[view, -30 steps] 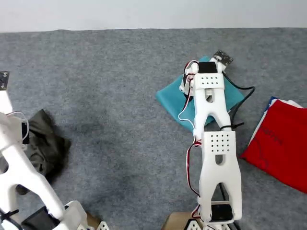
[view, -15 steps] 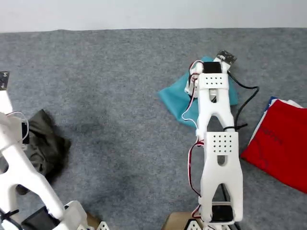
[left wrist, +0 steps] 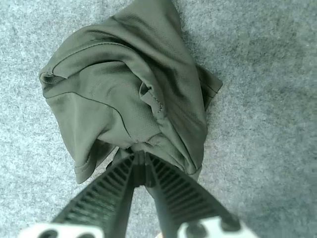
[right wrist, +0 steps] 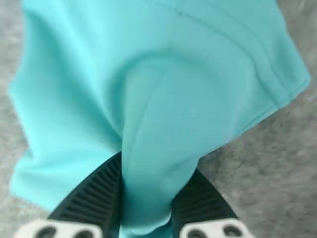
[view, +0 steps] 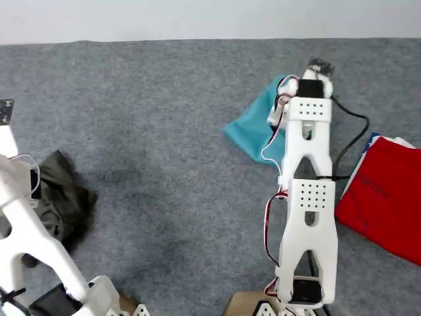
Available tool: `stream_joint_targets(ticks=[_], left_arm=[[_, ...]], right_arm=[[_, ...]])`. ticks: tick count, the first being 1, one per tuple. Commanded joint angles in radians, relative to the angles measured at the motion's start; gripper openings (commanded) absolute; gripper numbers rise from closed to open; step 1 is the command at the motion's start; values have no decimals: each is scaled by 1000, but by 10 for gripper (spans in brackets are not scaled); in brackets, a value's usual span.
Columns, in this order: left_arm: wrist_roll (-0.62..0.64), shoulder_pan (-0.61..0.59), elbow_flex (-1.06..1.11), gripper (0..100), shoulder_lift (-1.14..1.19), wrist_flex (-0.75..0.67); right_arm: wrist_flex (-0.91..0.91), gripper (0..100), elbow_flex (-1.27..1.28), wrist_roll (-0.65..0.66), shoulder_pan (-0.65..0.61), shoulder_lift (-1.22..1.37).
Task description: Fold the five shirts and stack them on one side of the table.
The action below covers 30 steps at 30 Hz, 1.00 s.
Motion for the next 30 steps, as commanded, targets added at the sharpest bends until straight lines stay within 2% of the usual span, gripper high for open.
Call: stream_joint_targets(ticks=[1,10,14,22,30], left_arm=[[-8,0,-5,6,-35,11],[-9,0,-4,6,-35,8],[-9,0,-4,6,-35,8],[-9,3,-4,6,-35,9],[-9,6,-4,6,-34,3]], right_arm=[[45,8,58,57,30,-179],[44,8,612,61,61,-622],[42,8,773,195,99,-788],[42,8,832,427,291,-898],[42,8,832,517,470,-905]])
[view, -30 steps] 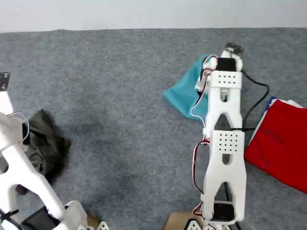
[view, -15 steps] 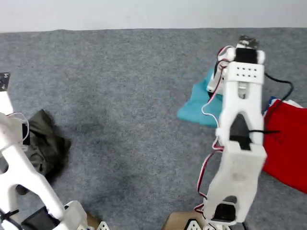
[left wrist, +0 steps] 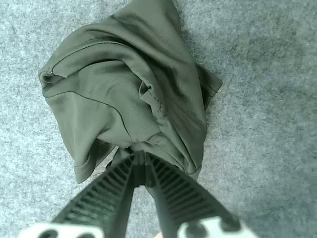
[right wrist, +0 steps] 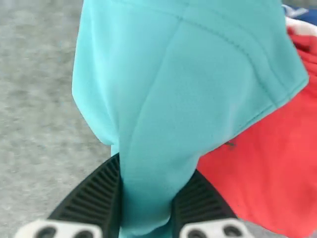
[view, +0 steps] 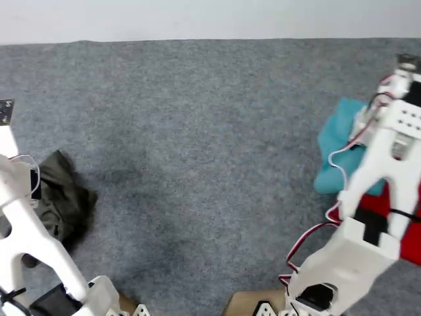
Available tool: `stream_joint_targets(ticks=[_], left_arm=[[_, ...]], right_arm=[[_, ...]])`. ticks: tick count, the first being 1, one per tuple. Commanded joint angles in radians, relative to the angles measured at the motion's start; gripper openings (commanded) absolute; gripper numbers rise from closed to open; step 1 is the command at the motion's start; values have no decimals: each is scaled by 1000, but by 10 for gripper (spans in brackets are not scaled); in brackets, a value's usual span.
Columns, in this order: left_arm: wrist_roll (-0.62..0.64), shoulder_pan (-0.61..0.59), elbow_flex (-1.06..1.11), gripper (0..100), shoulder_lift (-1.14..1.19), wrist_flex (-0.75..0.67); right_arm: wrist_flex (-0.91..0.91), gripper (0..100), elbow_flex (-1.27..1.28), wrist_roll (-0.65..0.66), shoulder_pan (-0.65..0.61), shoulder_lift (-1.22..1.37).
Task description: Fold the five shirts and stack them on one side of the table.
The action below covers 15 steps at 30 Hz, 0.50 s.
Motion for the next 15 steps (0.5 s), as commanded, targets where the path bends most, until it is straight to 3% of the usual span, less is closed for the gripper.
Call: stream_joint_targets(ticks=[1,15], left_arm=[[-9,6,-4,6,-34,2],[-9,6,-4,6,-34,2]], right_arm=[[41,8,-8,31,76,-76],[45,8,60,83,163,-150]])
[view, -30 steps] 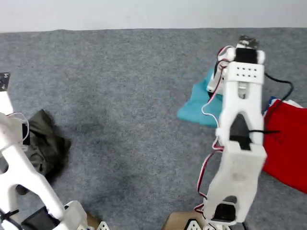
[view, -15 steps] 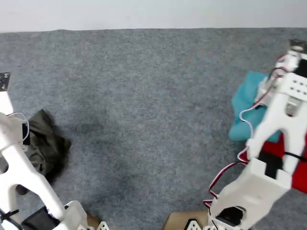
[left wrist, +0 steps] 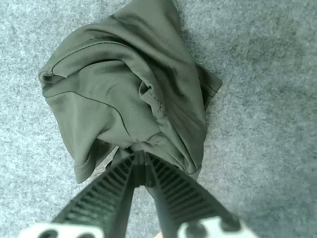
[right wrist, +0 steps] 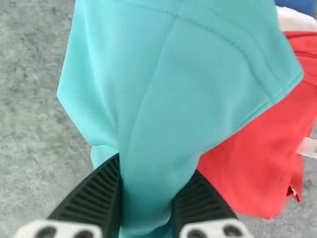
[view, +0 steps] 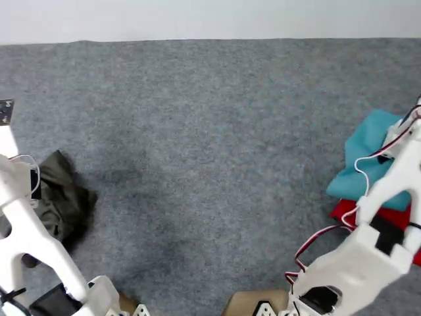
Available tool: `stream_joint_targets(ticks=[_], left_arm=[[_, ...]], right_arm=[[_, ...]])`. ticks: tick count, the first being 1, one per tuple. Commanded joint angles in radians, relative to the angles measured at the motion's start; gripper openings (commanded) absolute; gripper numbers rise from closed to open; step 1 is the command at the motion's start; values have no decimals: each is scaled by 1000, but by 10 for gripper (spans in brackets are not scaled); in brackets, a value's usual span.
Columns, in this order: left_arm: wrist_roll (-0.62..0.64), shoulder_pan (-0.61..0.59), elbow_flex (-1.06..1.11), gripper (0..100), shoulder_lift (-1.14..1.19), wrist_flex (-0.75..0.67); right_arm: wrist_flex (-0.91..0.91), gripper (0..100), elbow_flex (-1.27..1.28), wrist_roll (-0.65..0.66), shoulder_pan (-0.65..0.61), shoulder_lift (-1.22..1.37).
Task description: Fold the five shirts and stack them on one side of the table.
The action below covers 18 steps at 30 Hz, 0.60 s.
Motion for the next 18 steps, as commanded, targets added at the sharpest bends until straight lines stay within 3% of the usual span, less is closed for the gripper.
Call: stream_joint_targets(ticks=[1,8,18], left_arm=[[-9,6,-4,6,-34,2],[-9,6,-4,6,-35,2],[-9,5,-4,6,-35,8]], right_arm=[[44,8,60,38,15,-139],[4,9,170,114,96,-163],[-153,11,169,333,229,-50]])
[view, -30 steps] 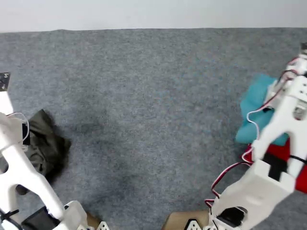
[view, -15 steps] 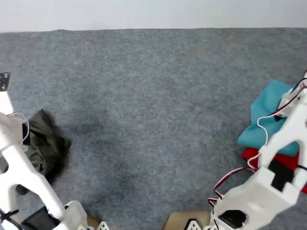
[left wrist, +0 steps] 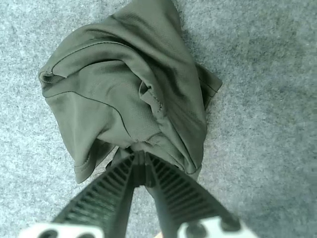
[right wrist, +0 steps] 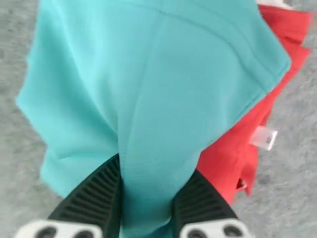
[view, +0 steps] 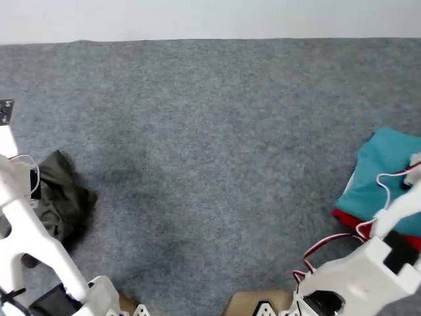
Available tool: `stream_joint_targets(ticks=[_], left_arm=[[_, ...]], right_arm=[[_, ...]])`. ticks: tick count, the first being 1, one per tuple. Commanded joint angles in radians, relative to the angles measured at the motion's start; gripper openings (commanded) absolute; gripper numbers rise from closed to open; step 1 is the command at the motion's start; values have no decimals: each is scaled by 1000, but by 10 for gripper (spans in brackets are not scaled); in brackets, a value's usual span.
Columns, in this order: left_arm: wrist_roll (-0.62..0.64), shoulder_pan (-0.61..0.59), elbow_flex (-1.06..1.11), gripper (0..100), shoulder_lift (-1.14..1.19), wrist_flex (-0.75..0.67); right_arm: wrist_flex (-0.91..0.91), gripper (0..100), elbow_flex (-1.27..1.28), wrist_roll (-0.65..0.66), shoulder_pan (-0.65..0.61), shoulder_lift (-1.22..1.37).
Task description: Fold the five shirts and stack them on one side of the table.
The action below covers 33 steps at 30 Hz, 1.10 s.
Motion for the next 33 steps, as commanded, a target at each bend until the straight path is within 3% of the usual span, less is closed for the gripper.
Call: stream_joint_targets(ticks=[1,4,9,12,19,25,29,33], left_arm=[[-9,3,-4,6,-35,8],[-9,3,1,6,-35,8],[-9,3,1,6,-35,8],[-9,2,1,6,-35,8],[-9,3,1,6,-35,8],[-9,3,1,6,-35,6],[-9,3,1,6,-35,6],[-9,3,1,6,-34,6]], right_arm=[[-39,15,-8,92,45,4],[-51,97,-8,137,70,24],[-38,351,-8,140,91,25],[13,407,-40,140,85,-8],[150,335,-97,133,18,-101],[154,17,-3,132,-68,-97],[130,45,87,132,-130,-42],[-38,45,120,130,-182,64]])
